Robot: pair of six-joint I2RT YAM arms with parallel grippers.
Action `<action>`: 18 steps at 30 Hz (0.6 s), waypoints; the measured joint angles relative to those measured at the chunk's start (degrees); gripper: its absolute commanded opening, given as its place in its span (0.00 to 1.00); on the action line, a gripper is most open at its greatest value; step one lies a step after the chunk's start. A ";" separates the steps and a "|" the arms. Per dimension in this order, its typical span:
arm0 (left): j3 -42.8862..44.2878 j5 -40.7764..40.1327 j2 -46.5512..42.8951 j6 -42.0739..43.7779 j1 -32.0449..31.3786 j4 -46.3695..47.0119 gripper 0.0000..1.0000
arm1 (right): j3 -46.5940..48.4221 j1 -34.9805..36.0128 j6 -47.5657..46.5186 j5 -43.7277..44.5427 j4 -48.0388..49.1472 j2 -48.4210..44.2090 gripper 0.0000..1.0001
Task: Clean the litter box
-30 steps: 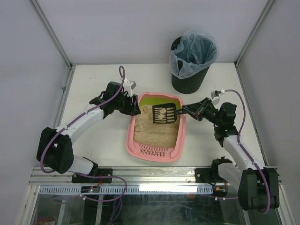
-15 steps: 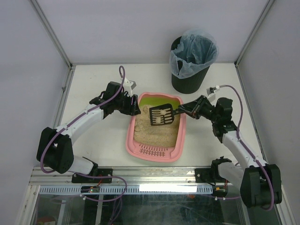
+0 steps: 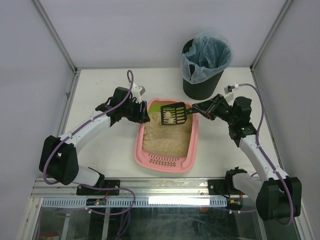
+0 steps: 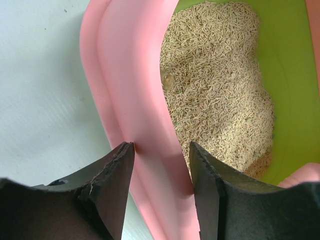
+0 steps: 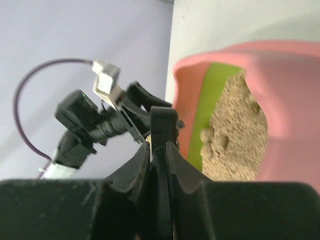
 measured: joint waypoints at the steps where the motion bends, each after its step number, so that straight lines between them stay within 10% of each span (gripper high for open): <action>1: 0.02 0.00 0.00 0.00 0.00 0.00 0.49 | 1.25 -0.39 0.66 0.15 -0.50 0.61 0.00; 18: 0.61 0.44 1.14 0.15 0.00 -0.22 0.49 | 33.03 -14.84 6.43 6.80 -6.75 18.16 0.00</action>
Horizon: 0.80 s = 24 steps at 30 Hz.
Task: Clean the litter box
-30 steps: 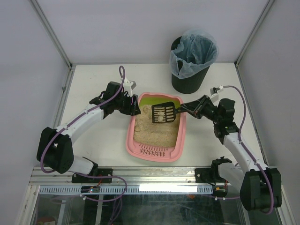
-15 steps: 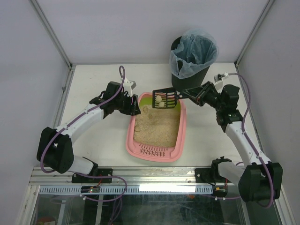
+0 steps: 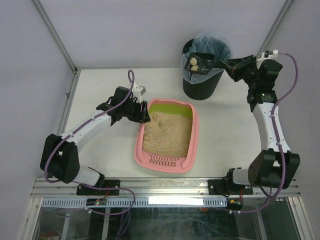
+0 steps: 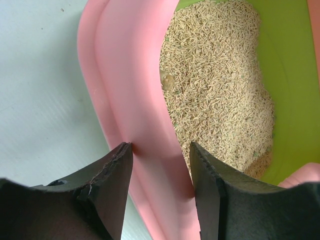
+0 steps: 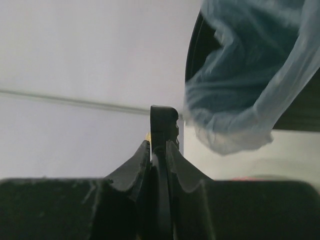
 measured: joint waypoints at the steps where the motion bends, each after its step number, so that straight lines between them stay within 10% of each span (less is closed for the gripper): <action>1: 0.02 0.00 0.00 0.02 0.00 0.00 0.49 | 1.77 -0.74 -0.70 1.22 -0.81 1.11 0.00; 13: 0.09 0.00 0.02 0.02 0.00 -0.09 0.49 | 13.70 -1.79 -23.12 19.47 -5.75 8.57 0.00; 24: 0.11 0.02 0.02 0.04 0.00 -0.09 0.49 | 17.53 13.27 -65.20 37.94 -1.09 11.02 0.00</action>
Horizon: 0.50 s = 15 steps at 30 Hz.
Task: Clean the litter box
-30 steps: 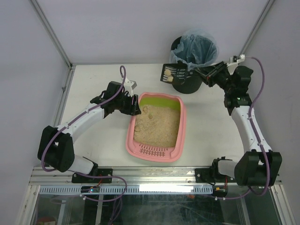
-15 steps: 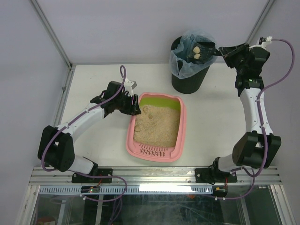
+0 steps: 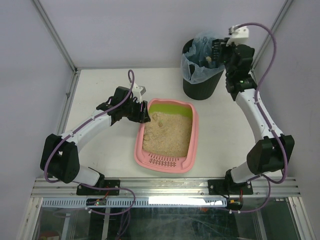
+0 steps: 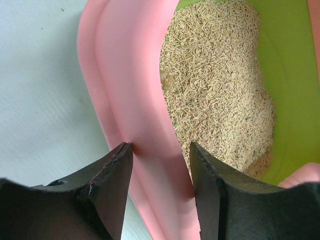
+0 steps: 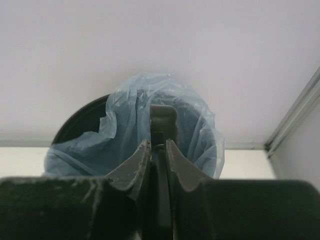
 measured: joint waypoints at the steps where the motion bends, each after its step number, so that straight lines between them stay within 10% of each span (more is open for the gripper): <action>1: 0.00 0.00 0.00 0.02 0.00 0.00 0.49 | -1.18 2.03 -4.92 1.81 2.47 0.00 0.00; 8: 0.00 0.00 0.00 0.02 0.00 -0.02 0.49 | -6.91 9.97 -27.96 10.56 11.87 0.00 0.00; 15: 0.00 0.00 0.00 0.02 0.00 0.00 0.49 | -7.43 10.45 -28.17 12.35 14.53 -3.13 0.00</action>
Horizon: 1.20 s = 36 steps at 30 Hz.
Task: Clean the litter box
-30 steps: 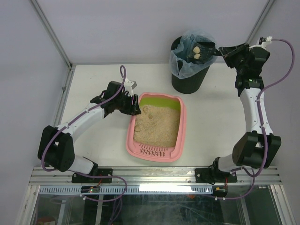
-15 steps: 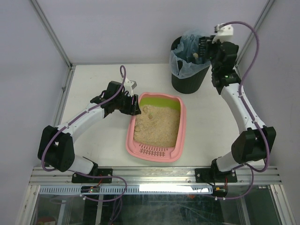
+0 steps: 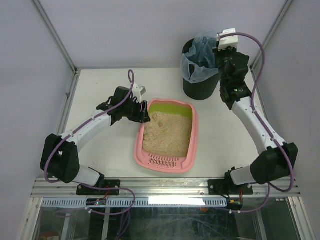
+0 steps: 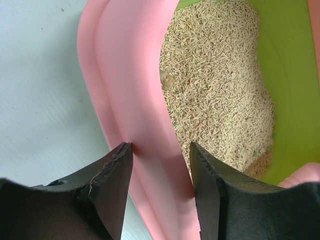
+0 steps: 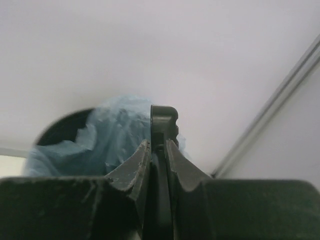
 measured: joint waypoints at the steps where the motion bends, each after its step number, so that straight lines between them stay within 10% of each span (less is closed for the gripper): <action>1: 0.00 0.00 0.00 0.02 0.00 -0.02 0.49 | -0.17 0.07 1.86 -0.83 -0.59 -1.46 0.00; 15: 0.00 0.02 0.00 0.02 0.00 -0.02 0.49 | -2.45 2.89 51.36 -26.82 -21.49 -20.41 0.00; 26: 0.00 0.07 0.00 0.02 0.00 -0.02 0.49 | -5.29 14.32 56.68 -22.77 -51.28 -10.32 0.00; 36: 0.00 0.09 0.00 0.02 0.00 -0.02 0.49 | -3.06 21.79 57.77 -5.14 -55.45 0.55 0.00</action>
